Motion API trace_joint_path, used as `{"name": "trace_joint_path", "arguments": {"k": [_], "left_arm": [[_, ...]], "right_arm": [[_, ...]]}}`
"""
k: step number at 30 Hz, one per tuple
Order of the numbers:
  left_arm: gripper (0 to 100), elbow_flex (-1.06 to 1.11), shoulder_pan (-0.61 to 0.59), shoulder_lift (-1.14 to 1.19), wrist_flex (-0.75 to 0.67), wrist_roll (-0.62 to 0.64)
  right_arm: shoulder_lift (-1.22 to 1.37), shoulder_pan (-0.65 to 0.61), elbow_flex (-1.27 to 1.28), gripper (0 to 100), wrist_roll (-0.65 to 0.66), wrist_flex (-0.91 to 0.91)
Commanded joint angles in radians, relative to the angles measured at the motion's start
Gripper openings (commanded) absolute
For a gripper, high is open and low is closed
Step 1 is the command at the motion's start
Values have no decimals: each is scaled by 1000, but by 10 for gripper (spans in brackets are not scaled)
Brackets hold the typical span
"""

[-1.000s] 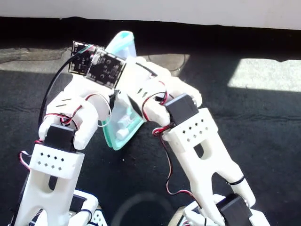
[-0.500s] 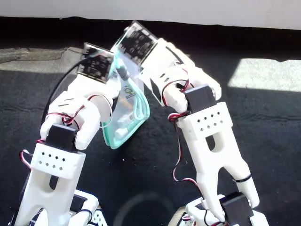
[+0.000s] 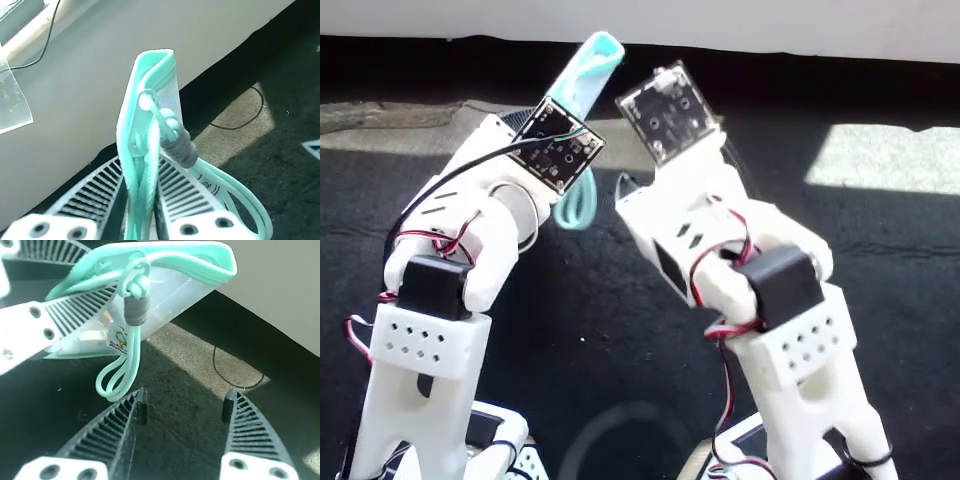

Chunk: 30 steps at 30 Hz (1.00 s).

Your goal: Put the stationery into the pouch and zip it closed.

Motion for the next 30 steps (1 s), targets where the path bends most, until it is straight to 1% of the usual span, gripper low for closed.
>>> {"name": "trace_joint_path", "arguments": {"k": [1,7,8,11,13,17,20,25,28,30], "left_arm": [[10,19,-7,-2,-2,-11],[10,206,-10,-4,-8,-6],[10,228,-10,-4,-8,17],[10,262,-5,-5,-8,147],[10,268,2,-4,-8,216],[10,268,35,-4,-8,269],[10,268,53,-4,-3,275],[10,274,45,-4,2,276],[10,286,53,-7,64,276],[10,289,61,-4,101,275]], "right_arm": [[-38,-27,64,248,-12,-54],[-10,-77,269,248,-14,-251],[-10,-79,289,249,-14,-282],[-10,-81,329,249,-20,-346],[-10,-82,346,253,-68,-375],[-10,-79,358,316,-129,-383],[-8,-77,358,319,-126,-383],[-10,-82,358,320,-126,-383],[-21,-74,372,320,-126,-369],[-22,-31,400,320,-126,-341]]}}
